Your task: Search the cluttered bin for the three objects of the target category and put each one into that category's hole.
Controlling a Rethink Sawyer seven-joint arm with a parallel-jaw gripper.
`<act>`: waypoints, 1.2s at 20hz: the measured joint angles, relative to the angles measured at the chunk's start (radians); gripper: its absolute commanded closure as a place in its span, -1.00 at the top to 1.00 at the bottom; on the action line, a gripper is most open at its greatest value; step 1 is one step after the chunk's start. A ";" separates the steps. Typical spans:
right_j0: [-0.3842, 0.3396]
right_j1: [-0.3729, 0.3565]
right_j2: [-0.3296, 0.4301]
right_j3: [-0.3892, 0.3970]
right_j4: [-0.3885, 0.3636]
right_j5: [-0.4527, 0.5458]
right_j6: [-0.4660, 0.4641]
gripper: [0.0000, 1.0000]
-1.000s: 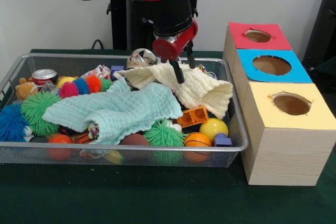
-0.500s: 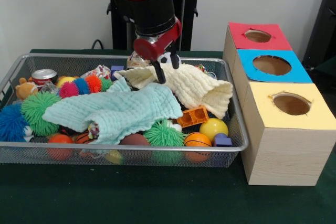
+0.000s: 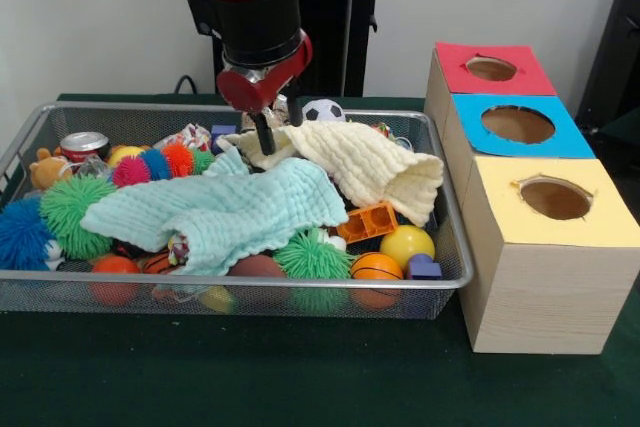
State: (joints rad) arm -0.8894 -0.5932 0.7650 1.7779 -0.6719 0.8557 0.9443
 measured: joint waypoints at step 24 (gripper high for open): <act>-0.056 -0.035 0.024 -0.087 -0.091 0.138 -0.255 1.00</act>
State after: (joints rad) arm -0.9458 -0.6280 0.7889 1.6911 -0.7629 0.9941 0.6897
